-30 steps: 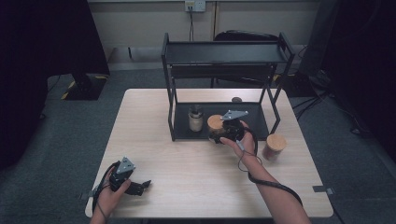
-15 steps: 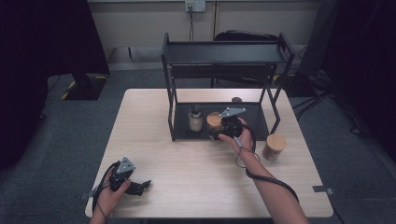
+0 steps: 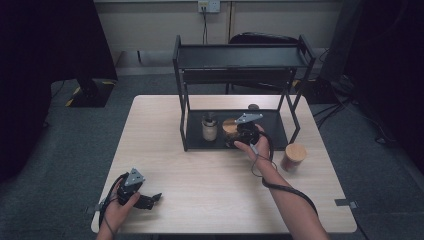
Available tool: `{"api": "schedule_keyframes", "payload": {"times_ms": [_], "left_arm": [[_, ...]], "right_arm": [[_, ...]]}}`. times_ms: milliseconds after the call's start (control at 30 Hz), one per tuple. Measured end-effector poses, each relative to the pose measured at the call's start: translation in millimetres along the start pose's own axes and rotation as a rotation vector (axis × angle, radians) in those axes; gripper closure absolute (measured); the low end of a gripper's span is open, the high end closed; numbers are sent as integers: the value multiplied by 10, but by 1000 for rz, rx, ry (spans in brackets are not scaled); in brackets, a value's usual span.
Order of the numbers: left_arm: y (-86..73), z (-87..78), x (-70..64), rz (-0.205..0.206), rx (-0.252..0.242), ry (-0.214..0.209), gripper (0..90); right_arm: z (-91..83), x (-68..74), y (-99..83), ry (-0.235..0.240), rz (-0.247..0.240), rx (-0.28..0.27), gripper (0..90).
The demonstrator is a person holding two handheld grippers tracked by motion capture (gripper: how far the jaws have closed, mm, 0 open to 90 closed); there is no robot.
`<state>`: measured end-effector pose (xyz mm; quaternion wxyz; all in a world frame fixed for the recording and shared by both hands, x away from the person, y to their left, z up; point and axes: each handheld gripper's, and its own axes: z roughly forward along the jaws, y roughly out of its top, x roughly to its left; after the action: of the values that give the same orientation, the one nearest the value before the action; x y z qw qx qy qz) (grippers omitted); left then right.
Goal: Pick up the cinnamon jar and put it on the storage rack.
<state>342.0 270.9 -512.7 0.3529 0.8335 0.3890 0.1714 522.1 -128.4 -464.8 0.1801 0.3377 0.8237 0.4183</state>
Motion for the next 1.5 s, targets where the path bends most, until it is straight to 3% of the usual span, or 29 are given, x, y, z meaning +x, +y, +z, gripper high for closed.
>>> {"api": "schedule_keyframes", "payload": {"times_ms": [1500], "left_arm": [[0,-2,4,6,2,-1,1]], "right_arm": [[316,-87,27,-24,19,18,250]]}}
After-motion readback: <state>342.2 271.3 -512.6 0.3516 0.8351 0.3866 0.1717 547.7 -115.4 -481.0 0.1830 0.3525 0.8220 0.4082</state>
